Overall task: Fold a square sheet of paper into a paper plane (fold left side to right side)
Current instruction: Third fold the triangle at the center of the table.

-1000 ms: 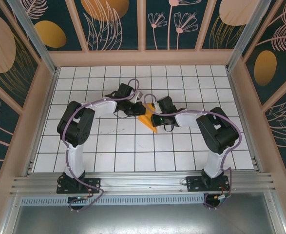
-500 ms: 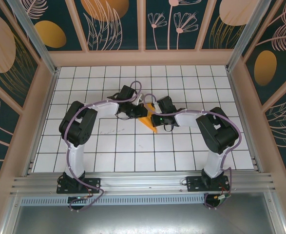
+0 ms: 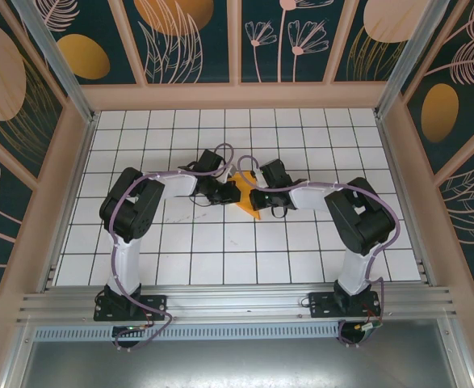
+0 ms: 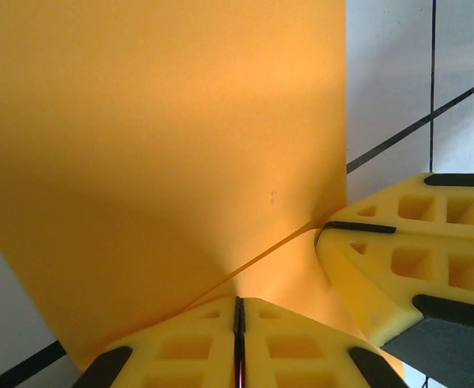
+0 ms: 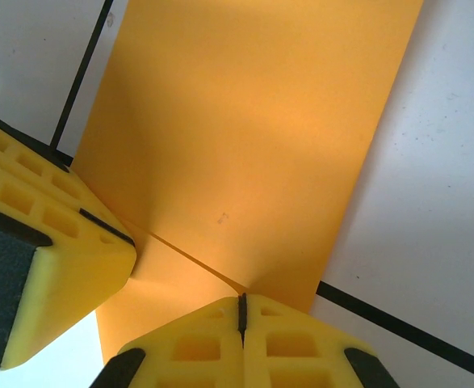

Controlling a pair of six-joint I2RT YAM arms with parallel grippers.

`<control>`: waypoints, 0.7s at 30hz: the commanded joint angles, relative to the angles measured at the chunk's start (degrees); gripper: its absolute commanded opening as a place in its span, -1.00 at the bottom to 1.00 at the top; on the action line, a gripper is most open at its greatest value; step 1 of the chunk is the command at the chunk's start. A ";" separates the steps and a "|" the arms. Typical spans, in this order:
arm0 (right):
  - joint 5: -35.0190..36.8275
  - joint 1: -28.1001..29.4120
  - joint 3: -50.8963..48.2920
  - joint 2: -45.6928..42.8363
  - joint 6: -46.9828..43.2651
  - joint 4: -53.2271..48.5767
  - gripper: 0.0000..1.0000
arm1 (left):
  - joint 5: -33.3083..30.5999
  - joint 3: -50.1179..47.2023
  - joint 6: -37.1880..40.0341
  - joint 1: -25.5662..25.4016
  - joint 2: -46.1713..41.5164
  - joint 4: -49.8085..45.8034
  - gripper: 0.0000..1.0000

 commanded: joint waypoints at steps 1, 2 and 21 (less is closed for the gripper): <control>0.40 1.03 -0.31 2.88 -0.88 -5.29 -1.00 | -2.80 -1.66 0.46 -0.28 1.16 -1.34 -0.77; 0.05 1.03 -0.25 2.76 -0.73 -5.04 -1.00 | -3.58 -1.66 0.66 -0.32 1.40 -1.63 -0.78; -7.61 -1.88 4.67 -9.70 5.12 -12.00 -0.35 | -7.56 -2.54 1.26 -0.32 4.13 -3.48 -0.84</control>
